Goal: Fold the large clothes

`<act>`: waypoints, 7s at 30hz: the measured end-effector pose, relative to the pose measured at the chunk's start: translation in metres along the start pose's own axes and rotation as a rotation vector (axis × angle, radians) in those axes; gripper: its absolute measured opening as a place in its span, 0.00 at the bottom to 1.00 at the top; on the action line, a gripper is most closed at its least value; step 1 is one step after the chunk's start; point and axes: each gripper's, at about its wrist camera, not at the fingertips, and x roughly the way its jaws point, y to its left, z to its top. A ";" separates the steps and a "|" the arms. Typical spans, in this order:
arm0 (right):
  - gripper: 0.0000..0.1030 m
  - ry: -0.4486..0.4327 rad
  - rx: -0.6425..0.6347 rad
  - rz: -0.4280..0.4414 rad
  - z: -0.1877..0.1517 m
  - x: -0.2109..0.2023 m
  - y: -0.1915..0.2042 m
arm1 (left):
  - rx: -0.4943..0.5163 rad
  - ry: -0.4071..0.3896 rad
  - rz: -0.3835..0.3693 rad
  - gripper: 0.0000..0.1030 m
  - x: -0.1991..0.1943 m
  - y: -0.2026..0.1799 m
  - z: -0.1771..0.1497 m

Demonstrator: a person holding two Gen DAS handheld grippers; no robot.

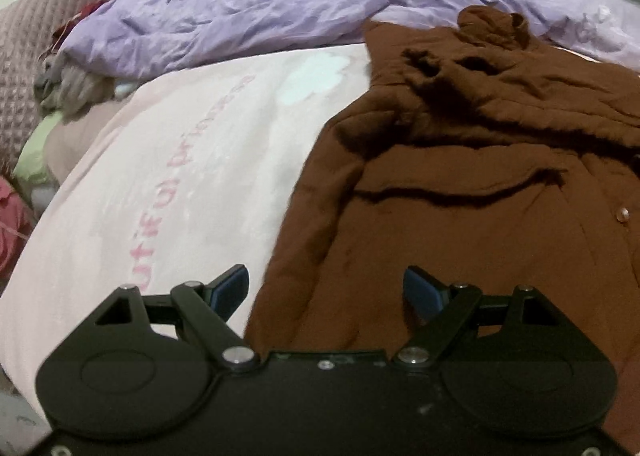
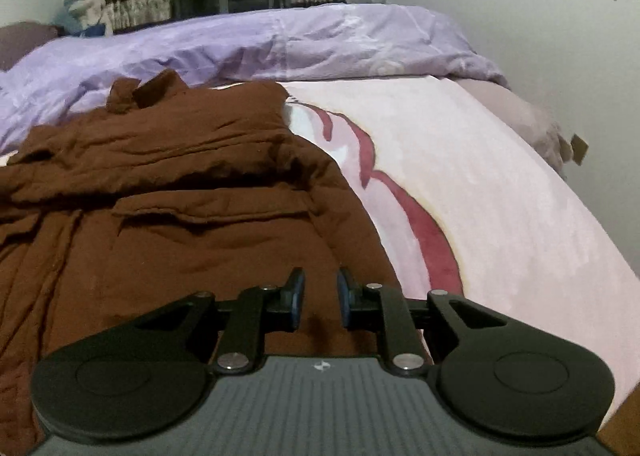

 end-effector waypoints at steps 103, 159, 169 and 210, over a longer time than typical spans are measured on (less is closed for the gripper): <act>0.88 0.202 0.198 0.084 -0.057 -0.003 -0.067 | -0.131 0.133 -0.240 0.87 -0.029 0.073 -0.075; 0.08 -0.165 0.243 0.113 0.135 0.025 -0.019 | -0.221 -0.133 -0.202 0.11 0.003 0.029 0.168; 0.08 -0.133 0.308 0.099 0.223 0.164 0.001 | -0.226 -0.104 -0.168 0.12 0.130 0.007 0.275; 0.94 0.009 0.372 0.245 0.082 0.097 0.001 | -0.386 -0.039 -0.348 0.75 0.037 0.020 0.112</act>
